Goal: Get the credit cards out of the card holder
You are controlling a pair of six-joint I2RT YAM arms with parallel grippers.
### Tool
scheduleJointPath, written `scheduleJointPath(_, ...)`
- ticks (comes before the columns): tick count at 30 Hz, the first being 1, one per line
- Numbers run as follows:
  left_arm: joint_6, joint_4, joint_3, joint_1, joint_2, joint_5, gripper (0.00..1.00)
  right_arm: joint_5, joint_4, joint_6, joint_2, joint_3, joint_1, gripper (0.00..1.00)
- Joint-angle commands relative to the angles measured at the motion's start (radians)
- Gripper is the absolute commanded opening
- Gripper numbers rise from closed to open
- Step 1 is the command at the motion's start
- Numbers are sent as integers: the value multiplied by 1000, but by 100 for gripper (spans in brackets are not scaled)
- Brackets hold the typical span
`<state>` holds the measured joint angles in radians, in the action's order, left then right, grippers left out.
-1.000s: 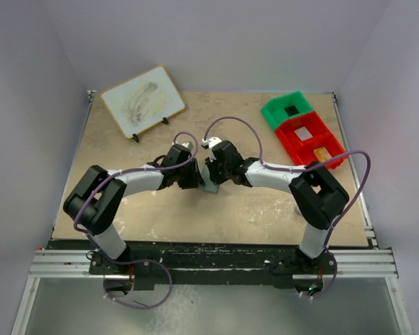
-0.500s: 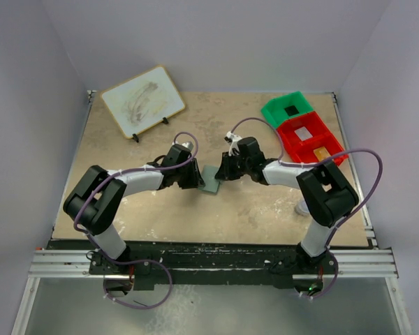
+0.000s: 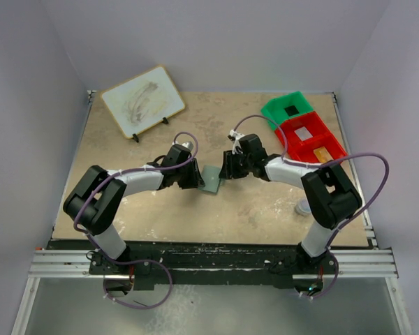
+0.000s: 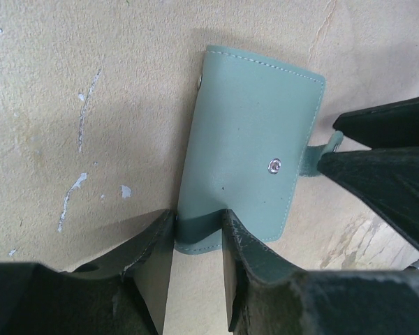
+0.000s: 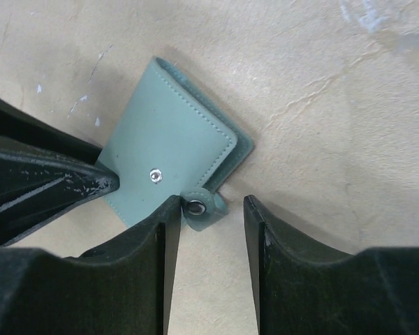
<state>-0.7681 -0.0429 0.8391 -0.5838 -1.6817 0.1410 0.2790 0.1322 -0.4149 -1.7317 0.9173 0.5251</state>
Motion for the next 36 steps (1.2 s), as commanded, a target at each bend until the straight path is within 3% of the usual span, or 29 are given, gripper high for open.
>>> scheduleJointPath(1,20,-74,-18,-3,4,-35,29,-87,-135,4,13,104,4,45)
scheduleJointPath(18,23,-86,-2,-4,11,-31,30,-134,-234,-125,-7,211,68,47)
scheduleJointPath(20,22,-87,-2,-4,10,-32,30,-178,-272,-124,-26,245,83,51)
scheduleJointPath(22,22,-87,0,-4,11,-31,30,-200,-316,-113,-52,280,96,66)
scheduleJointPath(23,21,-87,2,-4,11,-31,30,-225,-338,-110,-67,300,101,67)
scheduleJointPath(29,23,-92,8,-4,11,-32,30,-350,-421,-114,-131,361,143,66)
scheduleJointPath(36,24,-95,8,-4,13,-35,30,-390,-449,-142,-101,330,148,58)
